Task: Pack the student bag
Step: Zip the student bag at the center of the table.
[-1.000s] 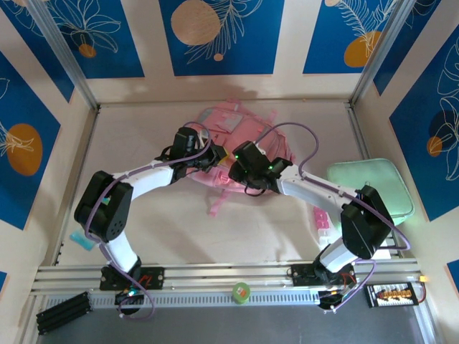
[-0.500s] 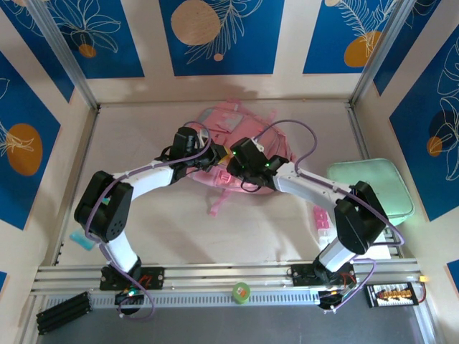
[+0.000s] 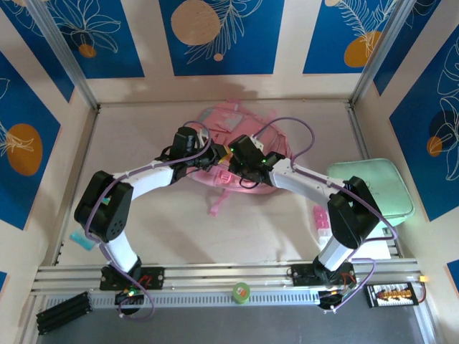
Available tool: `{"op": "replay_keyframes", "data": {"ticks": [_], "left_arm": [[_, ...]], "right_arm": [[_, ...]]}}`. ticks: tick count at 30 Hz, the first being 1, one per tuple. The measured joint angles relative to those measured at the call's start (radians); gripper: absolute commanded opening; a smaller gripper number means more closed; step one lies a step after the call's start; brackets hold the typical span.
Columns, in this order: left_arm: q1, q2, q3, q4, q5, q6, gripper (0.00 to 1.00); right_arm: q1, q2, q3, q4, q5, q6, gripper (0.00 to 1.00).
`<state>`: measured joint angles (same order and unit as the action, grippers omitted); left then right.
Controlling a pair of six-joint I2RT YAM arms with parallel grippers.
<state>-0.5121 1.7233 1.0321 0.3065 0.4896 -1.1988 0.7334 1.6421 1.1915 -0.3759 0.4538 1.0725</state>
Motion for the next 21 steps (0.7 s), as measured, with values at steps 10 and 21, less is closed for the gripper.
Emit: {"op": "replay_keyframes", "data": {"ticks": [10,21], "left_arm": [[0.025,0.0,0.0,-0.024,0.031,0.047,0.0],[0.047,0.0,0.005,-0.065,0.082,0.122,0.0]], "right_arm": [[-0.008,-0.077,-0.066,-0.026,-0.006,-0.123,0.05],[-0.055,-0.121,-0.108,-0.074,-0.04,-0.456,0.16]]}}
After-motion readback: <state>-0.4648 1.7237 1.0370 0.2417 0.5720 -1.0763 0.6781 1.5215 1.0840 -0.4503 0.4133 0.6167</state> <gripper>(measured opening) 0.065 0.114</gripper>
